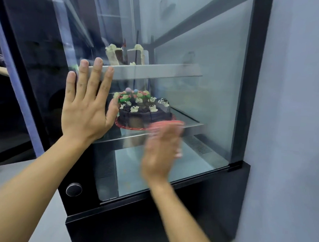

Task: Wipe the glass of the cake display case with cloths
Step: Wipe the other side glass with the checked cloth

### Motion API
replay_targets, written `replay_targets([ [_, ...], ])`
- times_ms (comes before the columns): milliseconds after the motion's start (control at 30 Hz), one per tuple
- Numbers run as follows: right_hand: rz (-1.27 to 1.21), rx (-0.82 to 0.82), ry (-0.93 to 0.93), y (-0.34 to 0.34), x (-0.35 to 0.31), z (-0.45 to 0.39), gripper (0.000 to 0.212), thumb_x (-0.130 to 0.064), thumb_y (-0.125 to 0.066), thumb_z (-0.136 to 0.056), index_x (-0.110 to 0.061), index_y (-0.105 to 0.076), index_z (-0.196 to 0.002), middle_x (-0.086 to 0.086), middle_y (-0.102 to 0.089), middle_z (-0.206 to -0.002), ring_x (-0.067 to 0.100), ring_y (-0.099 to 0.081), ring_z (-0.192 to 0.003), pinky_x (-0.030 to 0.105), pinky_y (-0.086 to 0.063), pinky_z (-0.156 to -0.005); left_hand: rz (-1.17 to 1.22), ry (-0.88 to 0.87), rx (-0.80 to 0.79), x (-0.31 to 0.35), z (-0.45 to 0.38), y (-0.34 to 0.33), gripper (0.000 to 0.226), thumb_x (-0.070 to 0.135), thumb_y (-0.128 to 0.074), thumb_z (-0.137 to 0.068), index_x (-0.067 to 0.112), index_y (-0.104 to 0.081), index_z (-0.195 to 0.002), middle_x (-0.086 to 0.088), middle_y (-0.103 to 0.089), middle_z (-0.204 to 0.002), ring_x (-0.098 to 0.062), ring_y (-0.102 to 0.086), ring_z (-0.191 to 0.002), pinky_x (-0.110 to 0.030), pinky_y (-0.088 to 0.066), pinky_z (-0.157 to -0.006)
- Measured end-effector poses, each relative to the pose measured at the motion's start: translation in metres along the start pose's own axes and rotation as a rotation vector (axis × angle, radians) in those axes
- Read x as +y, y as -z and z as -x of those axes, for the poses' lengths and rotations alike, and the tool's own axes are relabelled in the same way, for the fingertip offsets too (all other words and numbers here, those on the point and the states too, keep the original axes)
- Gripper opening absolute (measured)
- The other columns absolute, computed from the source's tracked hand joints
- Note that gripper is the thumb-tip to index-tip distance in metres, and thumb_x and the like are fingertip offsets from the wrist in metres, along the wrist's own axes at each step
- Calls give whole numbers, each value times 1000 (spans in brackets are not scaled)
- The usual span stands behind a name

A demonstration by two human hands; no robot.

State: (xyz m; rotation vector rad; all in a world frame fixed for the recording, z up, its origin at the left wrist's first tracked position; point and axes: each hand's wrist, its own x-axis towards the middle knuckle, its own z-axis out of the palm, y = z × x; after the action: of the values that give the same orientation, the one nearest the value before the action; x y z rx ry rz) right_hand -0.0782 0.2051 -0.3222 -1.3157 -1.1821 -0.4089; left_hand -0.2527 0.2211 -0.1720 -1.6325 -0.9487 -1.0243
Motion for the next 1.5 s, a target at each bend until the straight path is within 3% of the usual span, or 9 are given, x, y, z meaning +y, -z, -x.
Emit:
replay_targets([
  [67,104,-206,496,-18,-37,44,66,-40,-24,-111,-10,3,-164,11,9,-172,27,4,-159,42,1,-130,11,-7,-11,-2,1,2,66,47,-26,-111,19,-6,-167,-11,-6,-174,-36,-4,-160,-50,0,-130],
  [167,104,-189,620,-3,11,18,70,-35,-37,-110,-14,2,-164,2,15,-171,21,8,-159,39,3,-129,13,-26,-15,-6,1,2,66,46,-27,-111,18,-6,-167,-11,-7,-173,-36,-4,-160,-51,-1,-130],
  [367,-72,156,-729,91,176,-97,57,-27,-26,-113,-12,-6,-164,19,-4,-171,33,-3,-159,46,-1,-128,-8,-8,-10,-2,2,-2,66,44,-27,-110,17,-6,-167,-12,-7,-173,-37,-4,-159,-54,-4,-129],
  [433,-95,187,-872,90,176,-94,55,-16,-16,-113,1,4,-161,20,7,-171,30,8,-159,38,10,-127,-9,-12,-13,-3,2,-1,66,45,-26,-110,17,-7,-167,-12,-7,-173,-38,-5,-159,-53,-3,-130],
  [567,24,244,-535,22,67,-24,60,-16,-5,-105,16,-13,-155,39,-9,-163,51,-4,-154,51,1,-129,-19,-16,-19,-4,2,2,65,45,-24,-111,15,-10,-167,-14,-10,-173,-39,-8,-159,-54,-7,-129],
  [767,30,-315,534,-33,-88,97,59,-36,-20,-111,-19,-5,-165,3,-2,-173,23,-1,-160,39,2,-130,-4,-32,-31,-5,2,6,63,43,-25,-111,13,-14,-166,-14,-13,-172,-39,-11,-159,-55,-10,-129],
  [1067,-101,158,-555,0,-4,-7,77,-46,-12,-103,4,1,-161,22,6,-170,33,7,-159,22,18,-122,-65,-179,-54,-25,-6,18,67,45,-30,-107,16,-17,-166,-11,-16,-172,-37,-19,-158,-49,-19,-123],
  [1333,84,-233,644,-49,-98,84,70,-38,-45,-105,-16,-12,-163,-3,15,-171,19,4,-160,39,1,-130,-78,-711,-158,-109,-18,36,60,39,-22,-111,24,-9,-167,-8,-8,-174,-30,-3,-161,-48,-9,-130],
  [1500,62,-204,432,-35,-119,31,68,-40,-41,-105,-10,-22,-162,6,-3,-171,25,-2,-160,42,-2,-130,-85,-725,-163,-109,-21,34,60,38,-23,-110,24,-9,-167,-11,-9,-173,-35,-6,-160,-55,-10,-129],
])
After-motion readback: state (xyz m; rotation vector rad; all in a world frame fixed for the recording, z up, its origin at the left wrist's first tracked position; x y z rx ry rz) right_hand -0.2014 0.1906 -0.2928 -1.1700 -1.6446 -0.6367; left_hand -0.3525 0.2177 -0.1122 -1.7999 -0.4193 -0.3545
